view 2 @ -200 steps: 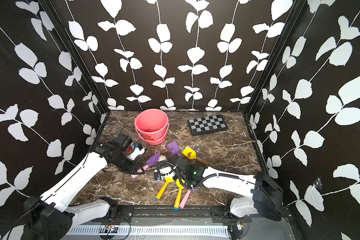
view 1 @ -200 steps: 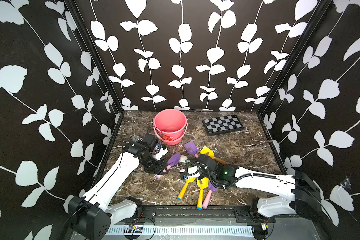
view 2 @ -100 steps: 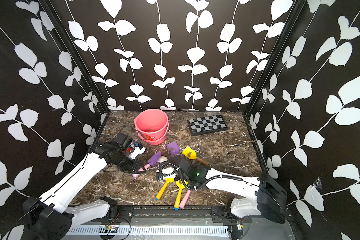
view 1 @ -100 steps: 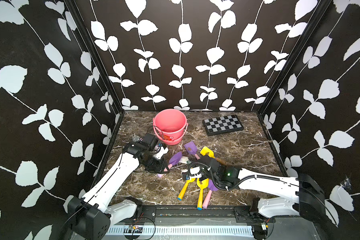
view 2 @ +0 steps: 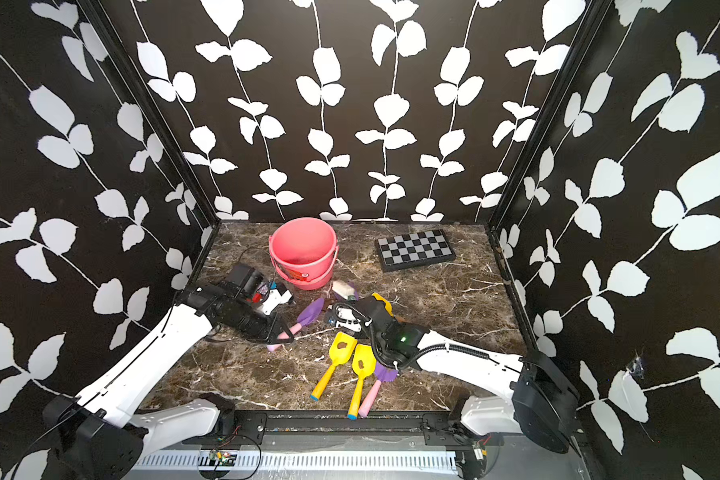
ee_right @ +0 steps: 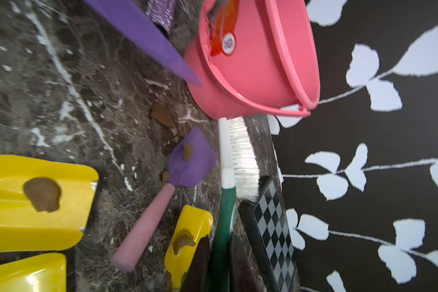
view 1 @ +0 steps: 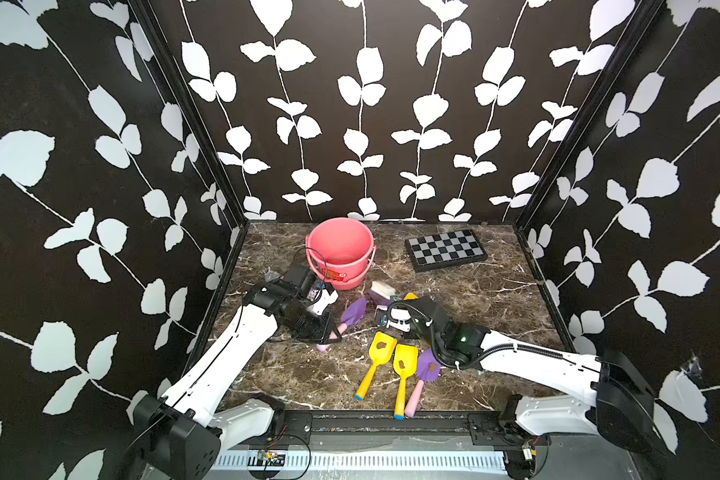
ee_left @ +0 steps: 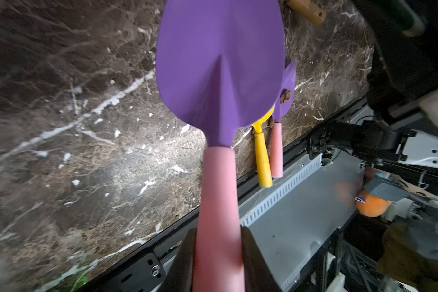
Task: Brush the soil off the hand trowel and place it into the bucket
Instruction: Brush off the soil from the hand trowel, then place the hand trowel in the bucket.
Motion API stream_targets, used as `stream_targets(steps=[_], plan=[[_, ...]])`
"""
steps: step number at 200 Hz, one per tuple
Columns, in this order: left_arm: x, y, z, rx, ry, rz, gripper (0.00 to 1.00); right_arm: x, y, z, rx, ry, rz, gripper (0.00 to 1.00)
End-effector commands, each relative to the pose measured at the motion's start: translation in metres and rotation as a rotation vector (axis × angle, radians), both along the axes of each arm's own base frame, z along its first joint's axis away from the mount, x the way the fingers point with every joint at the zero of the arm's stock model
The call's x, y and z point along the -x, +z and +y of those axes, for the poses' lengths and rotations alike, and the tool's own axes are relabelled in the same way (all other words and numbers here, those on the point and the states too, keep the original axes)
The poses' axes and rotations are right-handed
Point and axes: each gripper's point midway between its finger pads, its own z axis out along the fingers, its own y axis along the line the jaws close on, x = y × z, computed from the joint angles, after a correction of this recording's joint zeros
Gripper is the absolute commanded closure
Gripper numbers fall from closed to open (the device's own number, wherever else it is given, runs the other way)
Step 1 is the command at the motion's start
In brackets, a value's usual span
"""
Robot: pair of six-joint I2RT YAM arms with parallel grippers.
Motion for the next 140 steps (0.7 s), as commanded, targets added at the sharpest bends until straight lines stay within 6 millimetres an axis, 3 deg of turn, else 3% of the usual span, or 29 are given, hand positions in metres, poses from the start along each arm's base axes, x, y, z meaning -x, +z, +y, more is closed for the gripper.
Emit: stream_targets(steps=[1,32,56,105,140], plan=[[-0.028,0.036,0.014,-0.082,0.008,-0.207,1.0,-0.012,0.007,-0.028,-0.152,-0.187,0.044,1.0],[-0.078,0.088,0.044,-0.27,0.076,-0.508,1.0,-0.011,0.032,-0.042,-0.307,-0.225,0.071,1.0],[-0.118,0.113,0.061,-0.441,0.103,-0.627,1.0,-0.011,0.048,-0.045,-0.329,-0.228,0.077,1.0],[-0.188,0.107,0.049,-0.63,-0.016,-0.595,1.0,-0.006,0.069,-0.046,-0.39,-0.25,0.126,1.0],[-0.223,0.082,0.03,-0.679,-0.14,-0.511,1.0,-0.001,0.074,-0.049,-0.429,-0.256,0.141,1.0]])
